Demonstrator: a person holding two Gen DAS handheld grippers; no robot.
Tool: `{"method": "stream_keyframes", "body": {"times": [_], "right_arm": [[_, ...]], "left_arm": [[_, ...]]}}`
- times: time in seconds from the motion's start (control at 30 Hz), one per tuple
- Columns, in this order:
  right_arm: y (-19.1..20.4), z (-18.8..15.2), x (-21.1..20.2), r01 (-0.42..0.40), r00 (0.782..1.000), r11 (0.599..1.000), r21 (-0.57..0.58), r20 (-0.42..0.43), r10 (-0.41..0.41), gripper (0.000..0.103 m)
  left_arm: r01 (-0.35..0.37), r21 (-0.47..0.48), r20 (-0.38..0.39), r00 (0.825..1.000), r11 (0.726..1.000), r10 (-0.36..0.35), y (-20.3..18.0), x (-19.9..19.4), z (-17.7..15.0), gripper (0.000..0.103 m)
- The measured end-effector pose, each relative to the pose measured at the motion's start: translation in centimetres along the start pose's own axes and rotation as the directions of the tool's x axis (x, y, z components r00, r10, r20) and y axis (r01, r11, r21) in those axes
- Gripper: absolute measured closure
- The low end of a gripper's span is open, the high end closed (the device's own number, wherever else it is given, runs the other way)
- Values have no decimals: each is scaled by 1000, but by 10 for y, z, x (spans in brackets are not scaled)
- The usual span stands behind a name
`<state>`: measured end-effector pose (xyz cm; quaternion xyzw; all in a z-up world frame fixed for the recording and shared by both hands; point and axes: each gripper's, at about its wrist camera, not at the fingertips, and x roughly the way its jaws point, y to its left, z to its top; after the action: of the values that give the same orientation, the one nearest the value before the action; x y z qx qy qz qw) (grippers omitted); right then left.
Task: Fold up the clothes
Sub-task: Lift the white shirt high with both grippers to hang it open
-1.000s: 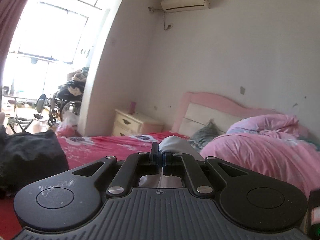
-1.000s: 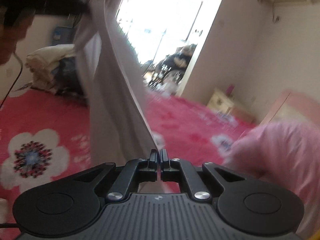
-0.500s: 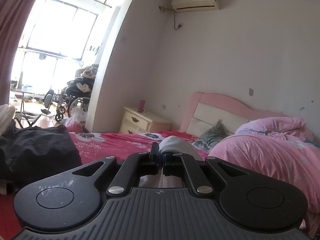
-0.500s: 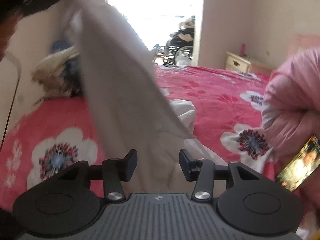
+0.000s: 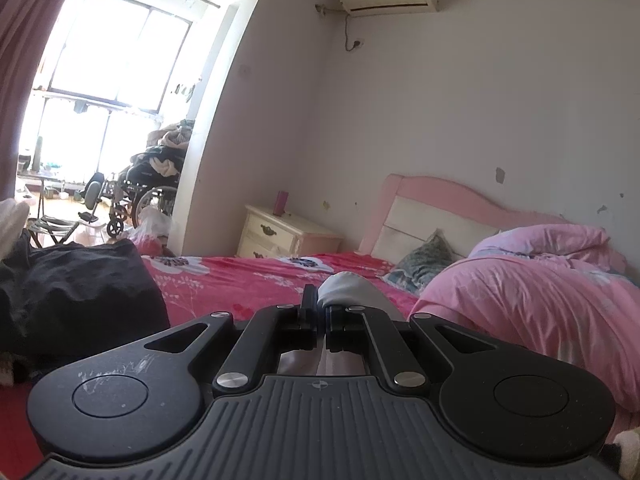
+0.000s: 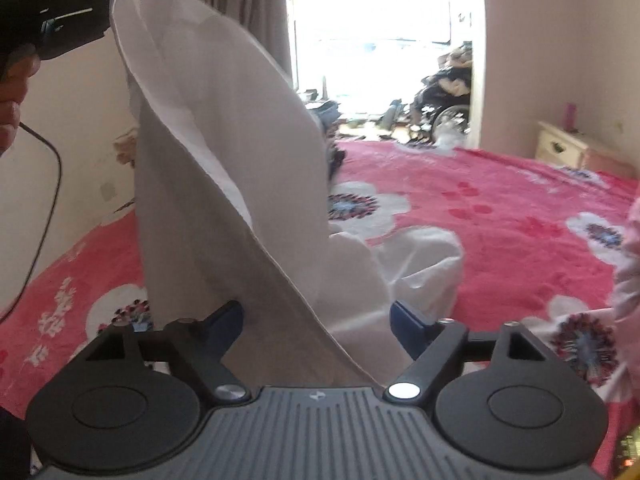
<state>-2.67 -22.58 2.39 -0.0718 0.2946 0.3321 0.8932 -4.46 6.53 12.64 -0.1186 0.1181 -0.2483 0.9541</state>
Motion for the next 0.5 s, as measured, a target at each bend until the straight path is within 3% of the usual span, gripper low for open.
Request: {"method": "stream_keyframes", "body": {"times": [0.1,0.17,0.2,0.27,0.37,0.5], "right_arm": [[8,-6,15,46,998,998,-30,-39,-47,47],[11,-9,16,115,992,993,-15,-39,-116,92],[12,-10,16,151,988,988,-6,-39,-151,99],[16,-12,10,232,973,973,12,-13,-232,102],[24,-6,-18,386,920,923,11,68,-386,102],[29,18,-63,569,807,822,-18,208,-554,102]], "left_arm": [[-2,-11,7,1000,1000,2,3,-1,-2,101],[-11,-16,9,1000,1000,11,5,-2,-3,101],[-20,-18,9,1000,1000,20,6,-2,-4,101],[-46,-17,11,999,999,46,7,-3,-5,101],[-68,-28,15,998,997,68,8,-4,-4,101],[-79,-31,47,996,996,81,-2,-6,3,101]]}}
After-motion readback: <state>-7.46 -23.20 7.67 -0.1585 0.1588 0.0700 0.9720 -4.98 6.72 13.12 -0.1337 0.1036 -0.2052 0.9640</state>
